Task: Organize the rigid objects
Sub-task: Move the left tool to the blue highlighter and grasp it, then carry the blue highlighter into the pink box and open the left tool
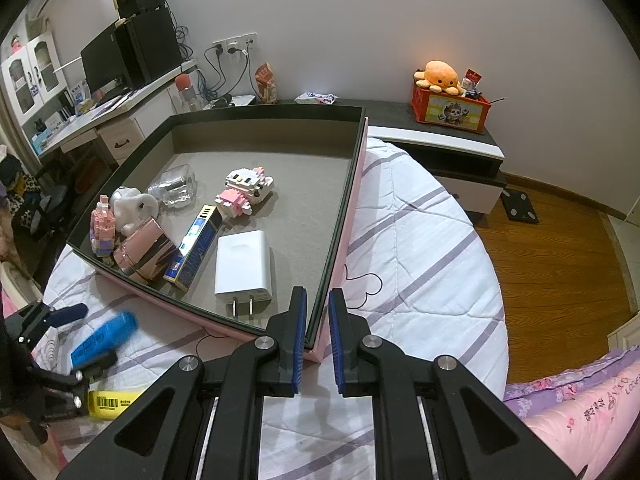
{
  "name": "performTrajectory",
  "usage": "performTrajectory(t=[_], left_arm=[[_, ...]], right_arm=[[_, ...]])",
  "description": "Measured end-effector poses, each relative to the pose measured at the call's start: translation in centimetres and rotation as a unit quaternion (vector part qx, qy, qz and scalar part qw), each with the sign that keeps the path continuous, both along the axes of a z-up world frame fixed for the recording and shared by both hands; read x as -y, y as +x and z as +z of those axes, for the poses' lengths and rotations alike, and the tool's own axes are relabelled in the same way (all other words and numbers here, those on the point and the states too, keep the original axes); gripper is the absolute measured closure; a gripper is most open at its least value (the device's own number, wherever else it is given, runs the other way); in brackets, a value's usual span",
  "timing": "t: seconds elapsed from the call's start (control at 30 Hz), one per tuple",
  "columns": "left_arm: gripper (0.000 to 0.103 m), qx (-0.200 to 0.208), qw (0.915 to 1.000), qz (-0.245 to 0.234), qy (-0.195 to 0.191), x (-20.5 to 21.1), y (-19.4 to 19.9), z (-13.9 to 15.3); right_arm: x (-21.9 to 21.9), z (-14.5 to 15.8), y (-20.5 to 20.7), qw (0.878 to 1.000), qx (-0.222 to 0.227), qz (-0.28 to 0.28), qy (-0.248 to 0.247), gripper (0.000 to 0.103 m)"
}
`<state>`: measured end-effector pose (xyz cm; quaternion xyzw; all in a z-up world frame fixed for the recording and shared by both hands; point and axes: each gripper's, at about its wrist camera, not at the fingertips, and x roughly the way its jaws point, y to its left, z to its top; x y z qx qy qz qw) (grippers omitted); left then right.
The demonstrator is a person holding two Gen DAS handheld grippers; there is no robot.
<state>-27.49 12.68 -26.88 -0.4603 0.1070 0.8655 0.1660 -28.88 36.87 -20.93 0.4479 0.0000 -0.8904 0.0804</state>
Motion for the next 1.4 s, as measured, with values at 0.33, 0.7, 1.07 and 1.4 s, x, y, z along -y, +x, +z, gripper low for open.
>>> performTrajectory(t=[0.33,0.7,1.07,1.4], left_arm=[[0.076,0.004,1.0,0.001,0.0,0.4,0.1,0.5],[0.076,-0.014,0.9999,-0.001,0.005,1.5,1.1,2.3],[0.076,-0.055,0.9982,0.008,0.023,2.6,0.9,6.2],[0.076,-0.057,0.9981,0.004,0.021,1.7,-4.8,7.8]], right_arm=[[0.0,0.0,0.0,1.0,0.0,-0.001,0.002,0.092],[0.0,0.0,0.0,1.0,0.001,-0.003,0.004,0.092],[0.2,0.0,0.1,1.0,0.002,-0.003,0.007,0.092],[0.2,0.0,0.0,1.0,0.004,0.001,0.006,0.091]])
